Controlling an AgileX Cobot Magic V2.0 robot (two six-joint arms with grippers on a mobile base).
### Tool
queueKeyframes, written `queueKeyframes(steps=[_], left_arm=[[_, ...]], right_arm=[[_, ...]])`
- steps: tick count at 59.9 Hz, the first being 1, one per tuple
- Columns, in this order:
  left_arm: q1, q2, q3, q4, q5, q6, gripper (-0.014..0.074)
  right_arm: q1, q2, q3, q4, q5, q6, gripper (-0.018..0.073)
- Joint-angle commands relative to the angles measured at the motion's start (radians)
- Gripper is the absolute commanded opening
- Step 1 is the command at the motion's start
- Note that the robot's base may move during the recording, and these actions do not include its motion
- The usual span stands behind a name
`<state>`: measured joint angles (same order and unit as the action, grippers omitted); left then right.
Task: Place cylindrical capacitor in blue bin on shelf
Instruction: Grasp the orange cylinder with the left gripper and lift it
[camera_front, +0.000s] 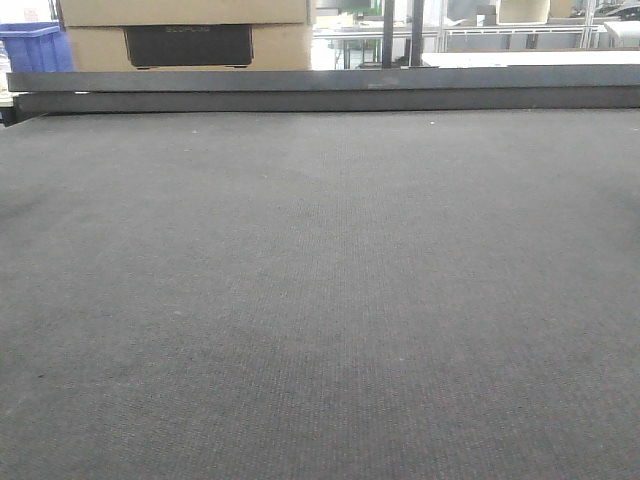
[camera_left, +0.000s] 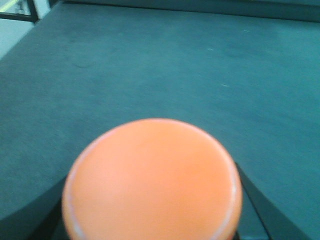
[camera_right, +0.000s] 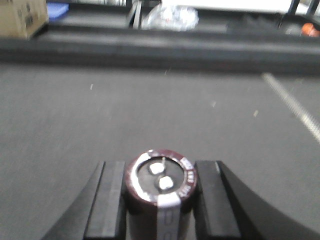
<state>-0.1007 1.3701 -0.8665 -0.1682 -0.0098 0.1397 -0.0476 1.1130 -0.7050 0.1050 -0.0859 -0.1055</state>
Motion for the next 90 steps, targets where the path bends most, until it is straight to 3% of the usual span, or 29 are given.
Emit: queueKeyframes(steps=[1, 18, 28, 61, 78, 90], left_arm=[[-0.014, -0.081, -0.006, 0.005, 0.110, 0.000, -0.0109], [-0.017, -0.294, -0.006, 0.005, 0.411, 0.020, -0.0109], [-0.017, -0.397, -0.006, 0.005, 0.501, 0.048, -0.0109], [-0.017, -0.660, -0.006, -0.013, 0.521, 0.048, -0.0111], [-0.017, -0.711, -0.006, -0.013, 0.534, 0.048, -0.0111], [-0.017, -0.714, -0.006, -0.013, 0.569, 0.048, -0.0111]], right_arm=[[0.027, -0.011, -0.003, -0.005, 0.033, -0.004, -0.0122], [0.122, -0.012, -0.003, -0.005, 0.150, -0.004, -0.0122], [0.147, -0.024, -0.023, -0.005, 0.236, -0.004, -0.0122], [0.199, -0.424, -0.071, -0.005, 0.418, -0.004, -0.0122], [0.199, -0.617, -0.070, -0.005, 0.445, -0.004, -0.0122], [0.199, -0.641, -0.070, -0.005, 0.513, -0.004, -0.0122]])
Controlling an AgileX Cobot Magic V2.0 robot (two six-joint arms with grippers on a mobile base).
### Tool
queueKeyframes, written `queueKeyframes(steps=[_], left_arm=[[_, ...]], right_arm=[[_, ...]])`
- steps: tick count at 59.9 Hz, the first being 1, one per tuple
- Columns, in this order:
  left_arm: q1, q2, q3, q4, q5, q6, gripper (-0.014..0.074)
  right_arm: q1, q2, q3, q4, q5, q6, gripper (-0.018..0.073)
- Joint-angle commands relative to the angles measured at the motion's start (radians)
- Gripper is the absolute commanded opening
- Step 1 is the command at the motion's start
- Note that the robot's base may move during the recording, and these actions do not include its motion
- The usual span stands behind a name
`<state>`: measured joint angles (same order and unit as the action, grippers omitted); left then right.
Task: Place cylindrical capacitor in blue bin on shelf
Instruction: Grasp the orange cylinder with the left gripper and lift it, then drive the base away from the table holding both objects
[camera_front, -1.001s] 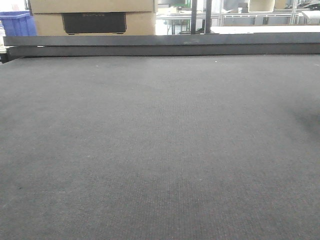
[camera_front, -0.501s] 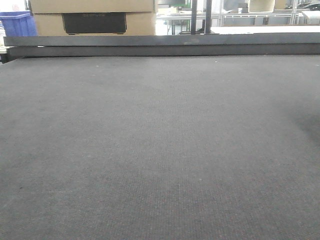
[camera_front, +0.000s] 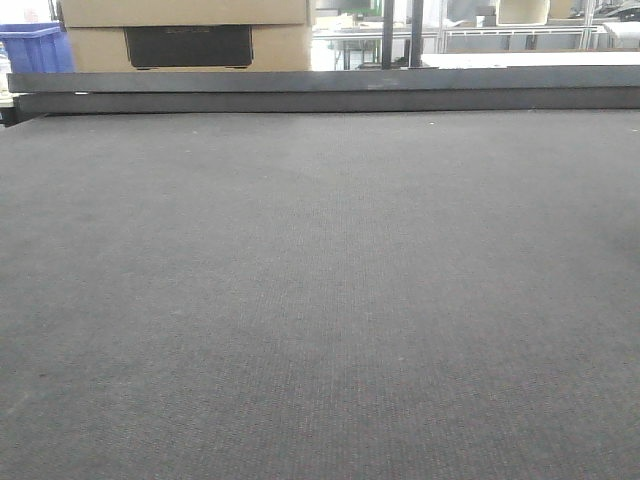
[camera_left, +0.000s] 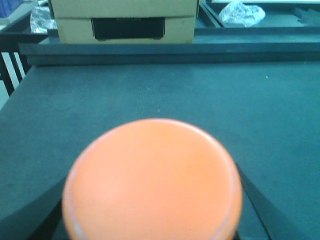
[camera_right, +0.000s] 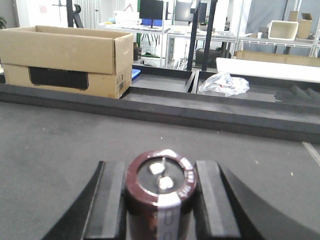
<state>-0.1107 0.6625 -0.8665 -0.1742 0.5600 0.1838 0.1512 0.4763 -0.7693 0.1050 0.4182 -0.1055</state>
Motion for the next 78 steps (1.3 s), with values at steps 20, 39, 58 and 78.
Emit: queueKeyframes(steps=[20, 39, 58, 78], left_arm=[[-0.007, -0.007, -0.006, -0.008, -0.003, 0.004, -0.0111], [-0.007, -0.007, -0.006, -0.008, -0.003, 0.004, -0.0111], [-0.007, -0.007, -0.006, -0.008, -0.003, 0.004, -0.0111], [-0.007, -0.007, -0.006, -0.008, -0.003, 0.004, -0.0111]], right_arm=[[0.000, -0.004, -0.005, -0.005, 0.000, -0.004, -0.0122], [0.000, -0.004, -0.005, -0.005, 0.000, -0.004, -0.0122], [0.000, -0.004, -0.005, -0.005, 0.000, -0.004, -0.0122], [0.000, -0.004, -0.005, -0.005, 0.000, -0.004, -0.0122]])
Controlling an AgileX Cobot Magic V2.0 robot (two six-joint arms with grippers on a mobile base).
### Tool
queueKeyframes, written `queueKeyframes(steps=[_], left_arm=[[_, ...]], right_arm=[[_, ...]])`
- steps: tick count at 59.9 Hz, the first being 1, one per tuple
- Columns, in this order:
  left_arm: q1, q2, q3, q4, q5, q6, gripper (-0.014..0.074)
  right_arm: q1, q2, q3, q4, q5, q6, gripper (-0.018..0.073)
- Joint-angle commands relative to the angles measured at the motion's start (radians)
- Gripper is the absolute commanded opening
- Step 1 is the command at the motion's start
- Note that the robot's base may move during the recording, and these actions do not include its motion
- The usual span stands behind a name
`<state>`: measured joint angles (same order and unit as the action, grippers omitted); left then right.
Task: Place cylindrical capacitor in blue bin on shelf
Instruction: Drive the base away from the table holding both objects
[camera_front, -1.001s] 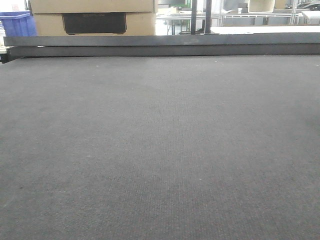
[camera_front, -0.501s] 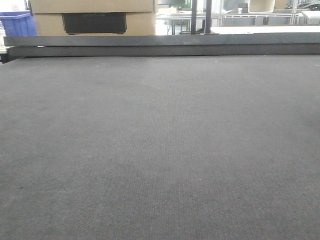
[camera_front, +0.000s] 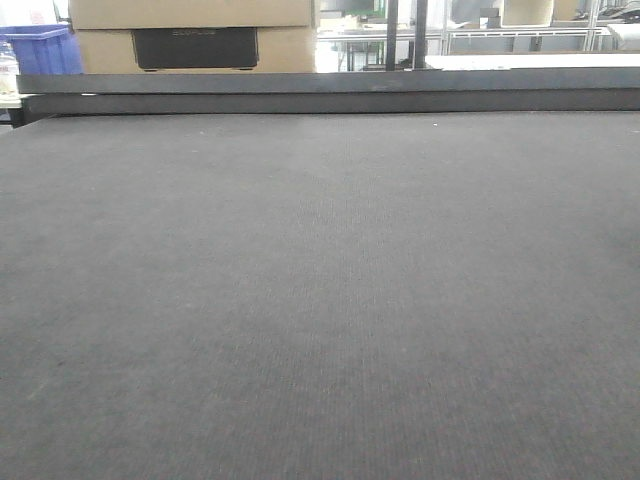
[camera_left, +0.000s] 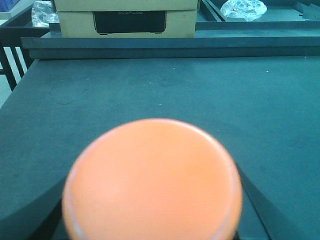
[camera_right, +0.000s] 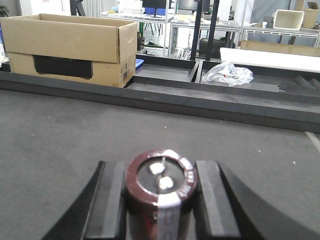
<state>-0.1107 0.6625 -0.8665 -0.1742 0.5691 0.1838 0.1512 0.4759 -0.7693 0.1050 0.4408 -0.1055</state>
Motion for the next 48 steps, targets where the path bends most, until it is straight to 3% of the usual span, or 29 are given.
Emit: queueKeyframes(steps=[1, 48], left_arm=[[-0.007, -0.007, -0.006, -0.008, -0.012, 0.004, -0.0111], [-0.007, -0.007, -0.006, -0.008, -0.012, 0.004, -0.0111]], right_arm=[[0.000, -0.004, -0.005, -0.005, -0.023, -0.004, -0.0122], [0.000, -0.010, -0.005, -0.005, -0.023, -0.004, -0.0122]])
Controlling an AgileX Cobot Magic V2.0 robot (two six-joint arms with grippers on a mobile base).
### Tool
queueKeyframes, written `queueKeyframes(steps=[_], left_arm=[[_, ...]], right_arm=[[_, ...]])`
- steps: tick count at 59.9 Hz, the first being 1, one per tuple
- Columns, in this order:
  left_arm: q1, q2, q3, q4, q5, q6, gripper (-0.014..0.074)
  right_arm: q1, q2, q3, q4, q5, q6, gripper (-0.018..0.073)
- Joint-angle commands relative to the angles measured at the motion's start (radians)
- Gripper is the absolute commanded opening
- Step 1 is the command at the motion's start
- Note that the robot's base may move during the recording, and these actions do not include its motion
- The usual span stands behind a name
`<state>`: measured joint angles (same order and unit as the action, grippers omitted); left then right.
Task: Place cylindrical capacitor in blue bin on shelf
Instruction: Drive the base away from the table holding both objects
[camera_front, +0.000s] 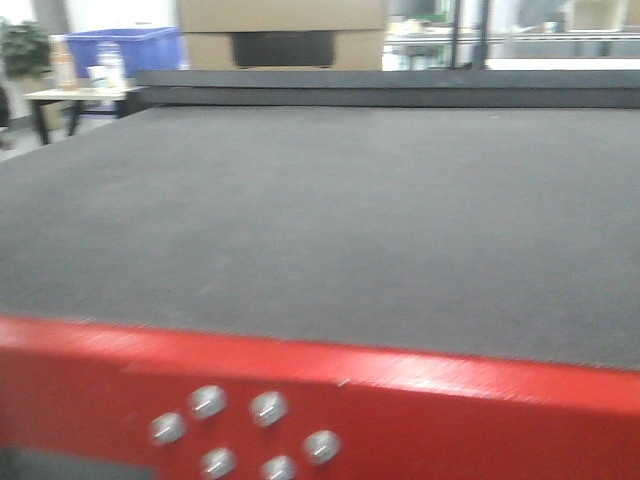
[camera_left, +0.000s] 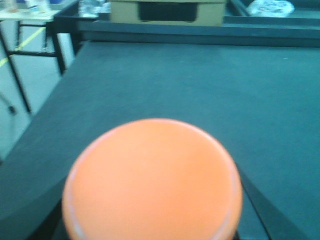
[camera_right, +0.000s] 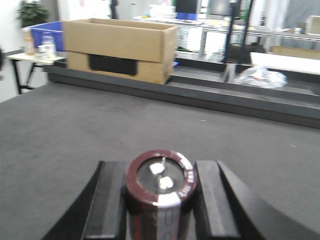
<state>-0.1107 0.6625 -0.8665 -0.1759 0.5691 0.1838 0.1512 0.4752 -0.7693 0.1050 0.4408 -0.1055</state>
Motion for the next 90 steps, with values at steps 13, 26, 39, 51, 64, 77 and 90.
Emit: queueKeyframes(steps=[13, 26, 39, 51, 64, 77, 90], left_arm=[[-0.007, -0.007, -0.006, -0.006, -0.012, 0.004, -0.0111], [-0.007, -0.007, -0.006, -0.006, -0.012, 0.004, -0.0111], [-0.007, -0.007, -0.006, -0.006, -0.012, 0.004, -0.0111], [-0.007, -0.007, -0.006, -0.006, -0.012, 0.004, -0.0111], [-0.007, -0.007, -0.006, -0.006, -0.012, 0.004, -0.0111], [-0.007, -0.007, -0.006, -0.006, -0.012, 0.004, -0.0111], [-0.007, -0.007, -0.006, -0.006, -0.012, 0.004, -0.0111]], right_arm=[[0.000, -0.009, -0.005, -0.005, -0.023, -0.004, -0.0122], [0.000, -0.009, -0.005, -0.005, -0.023, -0.004, -0.0122], [0.000, -0.009, -0.005, -0.005, -0.023, -0.004, -0.0122], [0.000, -0.009, -0.005, -0.005, -0.023, -0.004, -0.0122], [0.000, -0.009, -0.005, -0.005, -0.023, -0.004, -0.0122], [0.000, -0.009, -0.005, -0.005, -0.023, -0.004, -0.0122], [0.000, -0.009, -0.005, -0.005, -0.023, -0.004, -0.0122]])
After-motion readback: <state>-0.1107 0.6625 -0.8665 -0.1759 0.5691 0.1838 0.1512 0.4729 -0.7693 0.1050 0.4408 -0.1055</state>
